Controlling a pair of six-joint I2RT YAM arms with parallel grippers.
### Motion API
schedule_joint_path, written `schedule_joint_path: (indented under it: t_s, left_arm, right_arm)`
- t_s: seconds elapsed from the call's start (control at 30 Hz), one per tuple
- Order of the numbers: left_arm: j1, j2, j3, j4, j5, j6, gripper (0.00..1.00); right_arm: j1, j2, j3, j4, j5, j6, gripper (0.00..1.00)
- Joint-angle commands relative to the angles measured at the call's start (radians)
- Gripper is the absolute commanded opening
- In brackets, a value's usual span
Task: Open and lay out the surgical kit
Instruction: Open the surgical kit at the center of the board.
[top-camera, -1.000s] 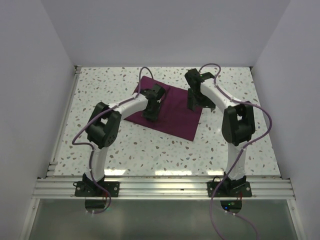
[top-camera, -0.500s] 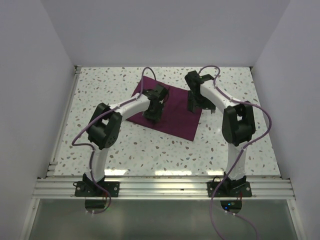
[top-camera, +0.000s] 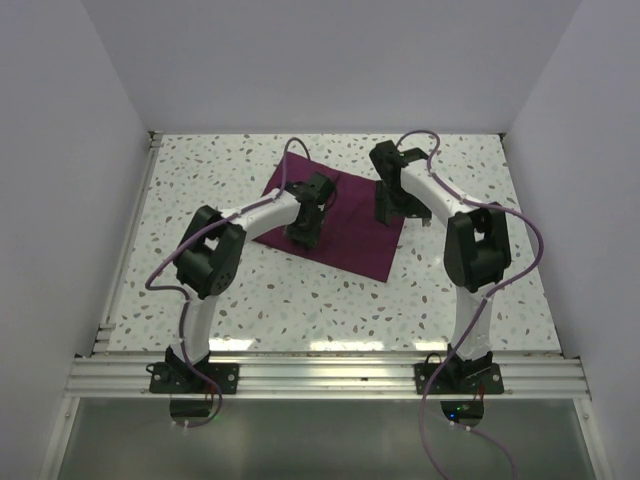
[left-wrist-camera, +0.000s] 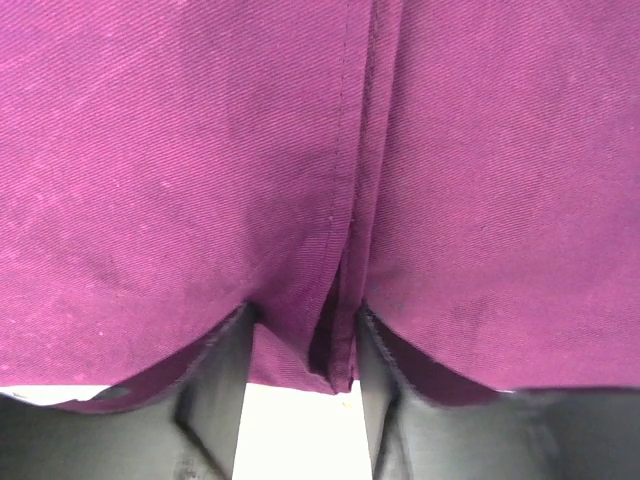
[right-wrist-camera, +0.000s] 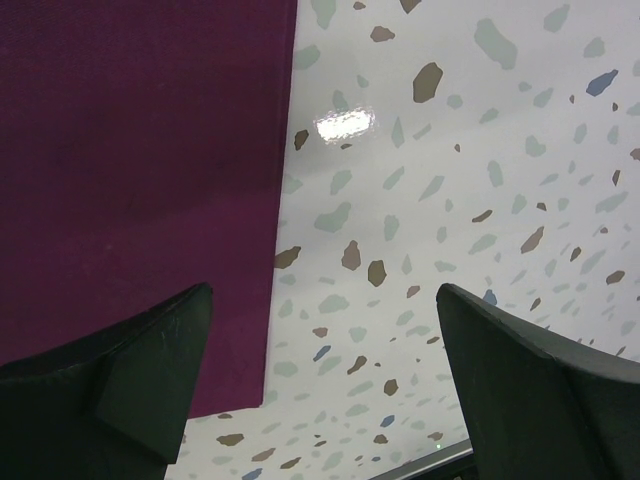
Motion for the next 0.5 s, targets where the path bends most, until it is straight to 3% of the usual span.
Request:
schedule_joint_path:
  t_s: [0.0, 0.23, 0.37, 0.47]
  left_arm:
    - [0.0, 0.008, 0.031, 0.017, -0.025, -0.006, 0.45]
    - [0.0, -0.002, 0.106, -0.04, -0.041, -0.009, 0.2]
    - [0.003, -0.015, 0.172, -0.07, -0.06, 0.002, 0.0]
    - [0.035, -0.022, 0.233, -0.116, -0.083, 0.011, 0.0]
  right_arm:
    - [-0.004, -0.062, 0.022, -0.008, 0.009, -0.016, 0.98]
    - [-0.004, -0.064, -0.001, 0.001, 0.003, -0.016, 0.98]
    - [-0.005, -0.055, -0.001, 0.006, 0.0, -0.019, 0.98]
    - [-0.005, -0.047, 0.005, 0.011, -0.011, -0.021, 0.98]
